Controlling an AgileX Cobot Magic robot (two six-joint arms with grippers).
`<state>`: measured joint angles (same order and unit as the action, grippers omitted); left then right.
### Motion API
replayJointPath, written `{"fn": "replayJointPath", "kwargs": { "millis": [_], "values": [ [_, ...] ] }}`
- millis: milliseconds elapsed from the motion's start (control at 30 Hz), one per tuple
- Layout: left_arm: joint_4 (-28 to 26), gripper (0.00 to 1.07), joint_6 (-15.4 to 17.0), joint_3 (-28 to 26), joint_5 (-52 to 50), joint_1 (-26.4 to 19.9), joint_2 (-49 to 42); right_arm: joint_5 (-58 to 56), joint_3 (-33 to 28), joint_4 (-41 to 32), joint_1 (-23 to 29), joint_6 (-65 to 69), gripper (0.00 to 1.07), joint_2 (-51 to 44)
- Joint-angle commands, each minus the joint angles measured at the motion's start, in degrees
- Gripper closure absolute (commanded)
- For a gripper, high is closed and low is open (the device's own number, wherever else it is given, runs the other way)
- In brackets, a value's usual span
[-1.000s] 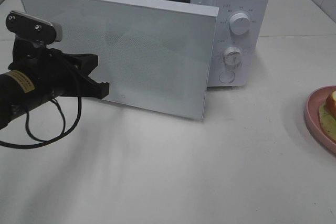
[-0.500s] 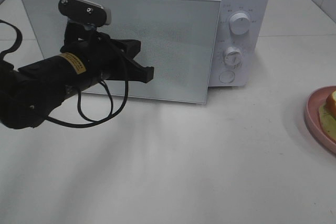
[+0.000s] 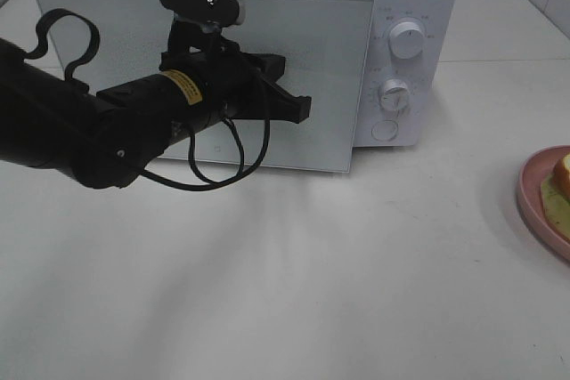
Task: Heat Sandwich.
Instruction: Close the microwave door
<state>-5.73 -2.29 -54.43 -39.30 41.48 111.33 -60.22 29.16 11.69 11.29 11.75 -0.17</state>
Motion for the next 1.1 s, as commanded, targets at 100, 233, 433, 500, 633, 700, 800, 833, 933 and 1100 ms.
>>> {"fn": "replayJointPath", "kwargs": {
  "millis": [100, 233, 433, 500, 633, 700, 800, 833, 933, 1100],
  "values": [
    [-1.0, 1.06, 0.5, -4.9, 2.7, 0.3, 1.4, 0.1, -0.2, 0.2, -0.3, -0.7, 0.31, -1.4],
    [-1.3, 1.06, 0.5, -6.9, 3.5, 0.3, 2.1, 0.1, -0.2, 0.2, -0.3, -0.7, 0.31, -1.4],
    [-1.3, 1.06, 0.5, -11.1, 4.0, 0.7, 3.3, 0.1, -0.2, 0.2, -0.3, -0.7, 0.31, -1.4],
    [-1.3, 1.06, 0.5, -11.5, 4.2, 0.7, 3.4, 0.1, -0.2, 0.2, -0.3, -0.7, 0.31, -1.4],
    [-1.9, 1.06, 0.5, -14.0, 6.6, 0.7, 4.6, 0.1, -0.2, 0.2, -0.3, -0.7, 0.31, -1.4],
    [-2.3, 1.06, 0.5, -15.0, 7.0, 0.7, 5.4, 0.1, -0.2, 0.2, -0.3, -0.7, 0.31, -1.4],
    [-2.3, 1.06, 0.5, -17.0, 7.2, 0.7, 6.6, 0.1, -0.2, 0.2, -0.3, -0.7, 0.31, -1.4],
    [-2.4, 1.06, 0.5, -17.6, 7.5, 0.7, 7.0, 0.1, -0.2, 0.2, -0.3, -0.7, 0.31, -1.4],
    [-3.3, 1.06, 0.4, -20.5, 9.9, 0.5, 8.0, 0.1, -0.2, 0.2, -0.3, -0.7, 0.31, -1.4],
    [-4.2, 1.06, 0.2, -23.5, 10.6, -0.2, 9.5, 0.1, -0.2, 0.2, -0.3, -0.7, 0.31, -1.4]
  ]
}}
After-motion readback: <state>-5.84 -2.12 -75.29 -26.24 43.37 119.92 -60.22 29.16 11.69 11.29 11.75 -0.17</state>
